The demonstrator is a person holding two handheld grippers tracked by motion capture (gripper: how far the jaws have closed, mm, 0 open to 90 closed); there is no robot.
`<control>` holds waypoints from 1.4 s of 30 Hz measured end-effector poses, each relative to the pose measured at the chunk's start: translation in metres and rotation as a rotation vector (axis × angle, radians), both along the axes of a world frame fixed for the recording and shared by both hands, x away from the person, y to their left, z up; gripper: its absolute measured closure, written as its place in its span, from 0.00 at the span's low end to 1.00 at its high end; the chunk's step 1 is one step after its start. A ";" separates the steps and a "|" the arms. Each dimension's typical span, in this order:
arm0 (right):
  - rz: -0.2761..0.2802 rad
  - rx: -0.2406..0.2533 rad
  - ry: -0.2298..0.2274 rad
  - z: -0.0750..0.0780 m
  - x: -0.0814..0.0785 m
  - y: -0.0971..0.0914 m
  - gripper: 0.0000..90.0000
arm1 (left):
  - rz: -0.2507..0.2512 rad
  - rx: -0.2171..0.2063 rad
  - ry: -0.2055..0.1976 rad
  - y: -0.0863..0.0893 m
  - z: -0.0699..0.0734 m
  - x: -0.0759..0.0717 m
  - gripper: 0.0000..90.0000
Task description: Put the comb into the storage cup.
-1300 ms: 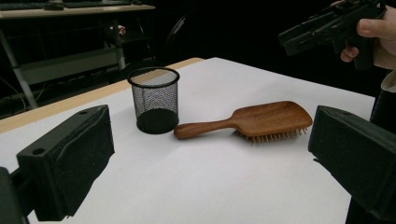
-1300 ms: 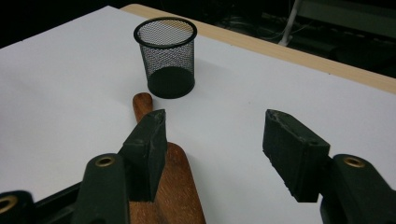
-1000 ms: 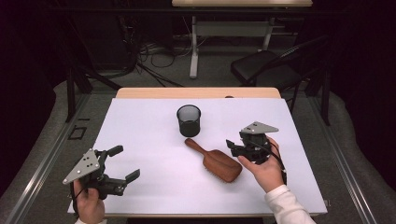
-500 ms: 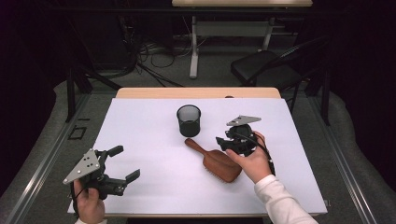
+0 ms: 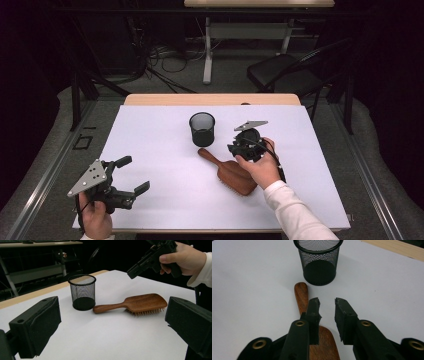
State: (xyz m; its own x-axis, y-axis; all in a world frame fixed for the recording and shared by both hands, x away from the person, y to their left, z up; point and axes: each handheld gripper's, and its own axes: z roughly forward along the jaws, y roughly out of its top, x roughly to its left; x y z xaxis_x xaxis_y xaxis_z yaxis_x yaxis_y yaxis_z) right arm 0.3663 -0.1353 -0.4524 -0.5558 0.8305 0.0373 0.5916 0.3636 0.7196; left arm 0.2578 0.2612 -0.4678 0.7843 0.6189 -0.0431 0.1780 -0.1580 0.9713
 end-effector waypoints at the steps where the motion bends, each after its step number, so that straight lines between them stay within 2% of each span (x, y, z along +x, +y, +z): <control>1: 0.003 -0.005 0.010 -0.003 0.003 0.003 0.85 | 0.002 0.001 0.000 0.000 0.000 0.000 0.00; 6: -0.004 -0.032 0.023 -0.007 0.010 0.010 0.93 | 0.006 -0.003 0.004 0.001 -0.001 0.000 0.00; 12: -0.008 -0.037 0.033 -0.011 0.017 0.015 1.00 | 0.007 -0.004 0.004 0.001 -0.001 0.000 0.00; 18: -0.017 -0.052 0.055 -0.016 0.025 0.020 1.00 | 0.010 -0.003 0.003 0.002 -0.001 0.000 0.00; 29: -0.041 -0.051 0.090 -0.025 0.039 0.025 1.00 | 0.007 -0.005 0.004 0.002 -0.002 0.001 0.00; 42: -0.047 -0.099 0.141 -0.043 0.054 0.035 1.00 | 0.009 -0.007 0.008 0.002 -0.002 0.001 0.00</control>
